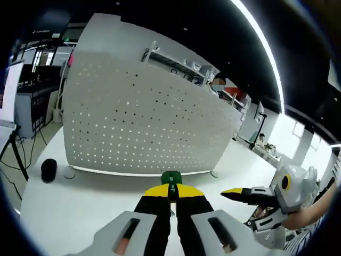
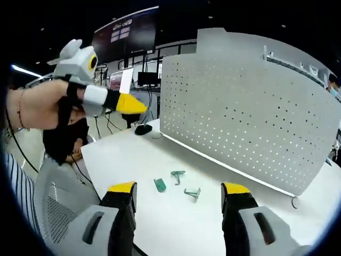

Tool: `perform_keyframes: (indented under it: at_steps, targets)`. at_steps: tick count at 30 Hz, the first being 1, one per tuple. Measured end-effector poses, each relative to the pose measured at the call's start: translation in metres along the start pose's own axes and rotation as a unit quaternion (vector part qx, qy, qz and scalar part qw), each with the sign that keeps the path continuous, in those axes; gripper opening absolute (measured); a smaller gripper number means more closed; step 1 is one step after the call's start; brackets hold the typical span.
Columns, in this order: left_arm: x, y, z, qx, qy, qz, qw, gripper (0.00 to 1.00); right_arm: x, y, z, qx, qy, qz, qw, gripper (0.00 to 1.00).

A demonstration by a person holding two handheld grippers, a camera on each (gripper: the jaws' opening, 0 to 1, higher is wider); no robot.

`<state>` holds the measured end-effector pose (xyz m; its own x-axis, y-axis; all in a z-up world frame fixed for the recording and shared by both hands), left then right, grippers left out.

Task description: Insert the hook assembly into the mounting plate slot until the hook locks in place.

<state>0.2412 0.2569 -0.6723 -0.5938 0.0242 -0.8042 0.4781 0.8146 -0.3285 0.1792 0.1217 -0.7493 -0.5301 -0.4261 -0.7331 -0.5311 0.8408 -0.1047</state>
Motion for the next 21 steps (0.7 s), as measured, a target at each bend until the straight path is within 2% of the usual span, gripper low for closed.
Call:
perform_keyframes:
  at_steps: [6,10,15,19,21]
  targets:
    - [-0.006,0.011,-0.001,-0.035,-0.013,0.019,0.9991,0.01,0.036,-0.009,-0.001,0.041,0.038,-0.023,0.9982,0.81]
    - [-0.005,0.015,0.0,-0.048,-0.018,0.022,0.9984,0.01,0.05,-0.011,0.001,0.045,0.055,-0.025,0.9972,0.87]
    - [-0.003,0.022,0.0,-0.071,-0.019,0.039,0.9966,0.01,0.053,-0.011,0.001,0.061,0.051,-0.031,0.9964,0.94]
    - [-0.013,0.027,-0.003,-0.084,-0.034,0.036,0.9952,0.01,0.051,-0.011,-0.001,0.071,0.05,-0.045,0.9952,0.94]
    - [-0.02,0.029,-0.003,-0.102,-0.038,0.055,0.9926,0.01,0.051,-0.012,-0.002,0.071,0.048,-0.042,0.9954,0.94]
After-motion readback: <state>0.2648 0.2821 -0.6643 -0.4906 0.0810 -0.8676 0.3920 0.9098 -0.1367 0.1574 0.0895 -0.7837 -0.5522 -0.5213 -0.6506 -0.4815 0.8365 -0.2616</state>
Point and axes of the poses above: the point that each gripper's makers call its tool centre point, and the gripper's own axes: z roughly forward along the fingers, y roughly to its left, x roughly out of its underside, the point moved 2 cm from there along -z, roughly backward along the fingers, and after that the axes turned 14 degrees about y, right-handed, at the moved point
